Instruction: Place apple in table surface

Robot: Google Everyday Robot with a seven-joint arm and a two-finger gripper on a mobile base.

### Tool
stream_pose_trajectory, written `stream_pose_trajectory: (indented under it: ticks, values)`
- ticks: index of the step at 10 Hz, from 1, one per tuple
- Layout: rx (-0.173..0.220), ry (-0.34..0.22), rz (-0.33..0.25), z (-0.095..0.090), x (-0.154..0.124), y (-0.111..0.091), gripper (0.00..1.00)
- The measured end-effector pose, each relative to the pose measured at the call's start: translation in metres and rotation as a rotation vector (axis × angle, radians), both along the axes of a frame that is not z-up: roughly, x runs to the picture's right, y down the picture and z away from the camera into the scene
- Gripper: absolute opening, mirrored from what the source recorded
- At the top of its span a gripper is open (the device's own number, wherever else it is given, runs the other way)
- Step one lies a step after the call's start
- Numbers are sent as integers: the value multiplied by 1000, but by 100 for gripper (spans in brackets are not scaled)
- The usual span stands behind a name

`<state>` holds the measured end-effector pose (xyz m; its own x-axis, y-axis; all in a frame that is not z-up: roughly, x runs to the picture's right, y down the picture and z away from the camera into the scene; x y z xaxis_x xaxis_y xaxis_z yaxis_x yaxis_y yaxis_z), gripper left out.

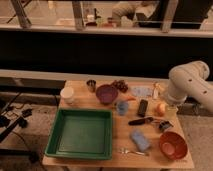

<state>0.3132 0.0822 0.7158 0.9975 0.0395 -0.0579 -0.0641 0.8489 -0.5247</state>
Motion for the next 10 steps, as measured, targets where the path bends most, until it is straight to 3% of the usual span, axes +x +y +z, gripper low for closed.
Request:
stream_pose_trajectory:
  ticks: [4, 10]
  values:
    - [45, -49, 32, 35, 9, -18, 80]
    - [43, -39, 92, 79, 33, -5, 80]
